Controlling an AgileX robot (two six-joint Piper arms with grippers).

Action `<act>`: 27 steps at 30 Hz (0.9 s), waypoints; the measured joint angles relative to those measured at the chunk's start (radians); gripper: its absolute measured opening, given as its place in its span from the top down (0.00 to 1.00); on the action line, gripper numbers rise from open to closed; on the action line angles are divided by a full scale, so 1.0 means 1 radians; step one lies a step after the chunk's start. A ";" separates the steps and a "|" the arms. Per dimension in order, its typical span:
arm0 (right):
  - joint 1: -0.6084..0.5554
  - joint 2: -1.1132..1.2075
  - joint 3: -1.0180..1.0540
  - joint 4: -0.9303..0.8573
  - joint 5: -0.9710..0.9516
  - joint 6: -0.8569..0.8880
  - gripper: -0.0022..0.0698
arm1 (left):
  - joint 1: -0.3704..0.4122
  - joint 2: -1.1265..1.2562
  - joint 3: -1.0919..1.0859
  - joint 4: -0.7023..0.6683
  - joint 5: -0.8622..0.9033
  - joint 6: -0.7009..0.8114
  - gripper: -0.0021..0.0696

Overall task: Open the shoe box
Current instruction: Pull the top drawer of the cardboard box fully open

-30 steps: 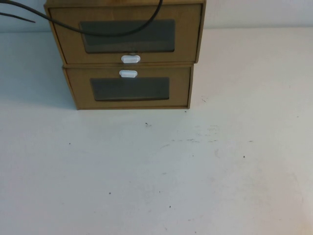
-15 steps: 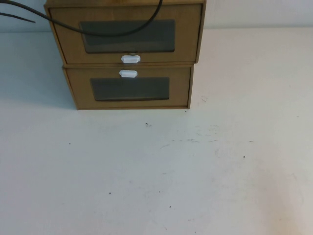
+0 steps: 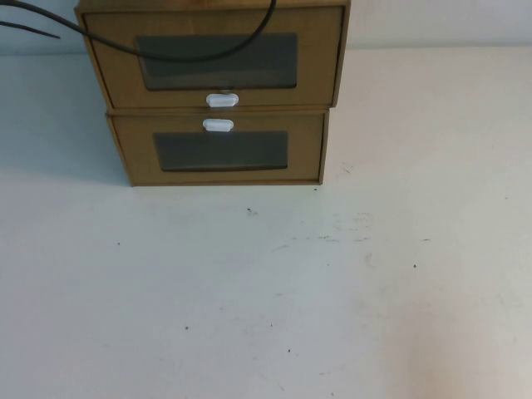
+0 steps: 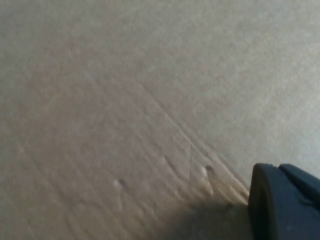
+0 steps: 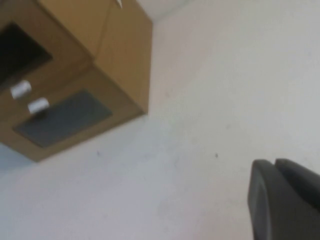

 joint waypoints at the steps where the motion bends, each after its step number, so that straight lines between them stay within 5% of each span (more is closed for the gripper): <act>1: 0.000 0.049 -0.039 -0.026 0.051 -0.012 0.99 | 0.000 0.000 0.000 0.000 0.000 0.000 0.98; 15: 0.019 0.641 -0.476 -0.060 0.355 -0.370 0.99 | 0.000 0.000 0.000 0.000 0.000 0.000 0.98; 27: 0.498 1.093 -0.893 -0.241 0.300 -0.328 0.99 | 0.000 0.000 0.000 0.000 -0.001 -0.012 0.98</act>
